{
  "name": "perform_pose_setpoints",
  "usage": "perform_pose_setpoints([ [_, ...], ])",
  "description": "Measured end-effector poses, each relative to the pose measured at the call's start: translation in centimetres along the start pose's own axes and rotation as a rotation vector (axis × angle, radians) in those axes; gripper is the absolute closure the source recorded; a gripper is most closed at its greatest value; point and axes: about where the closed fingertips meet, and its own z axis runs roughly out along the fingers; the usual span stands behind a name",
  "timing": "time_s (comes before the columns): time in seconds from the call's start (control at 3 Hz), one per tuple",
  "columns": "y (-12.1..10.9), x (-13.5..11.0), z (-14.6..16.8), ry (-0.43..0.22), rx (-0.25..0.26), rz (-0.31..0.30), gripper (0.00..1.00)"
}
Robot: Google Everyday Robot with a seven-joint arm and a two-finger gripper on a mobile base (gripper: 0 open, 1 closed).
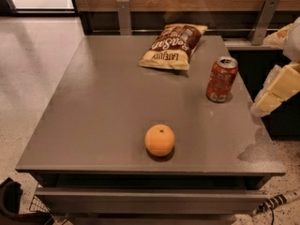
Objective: Pick coke can
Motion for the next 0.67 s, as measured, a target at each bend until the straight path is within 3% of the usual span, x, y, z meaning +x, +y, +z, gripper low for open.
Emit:
perform_pose_setpoints([
  [0.67,-1.7,1.3,4.2,-0.286,0.092,0.212,0.0],
])
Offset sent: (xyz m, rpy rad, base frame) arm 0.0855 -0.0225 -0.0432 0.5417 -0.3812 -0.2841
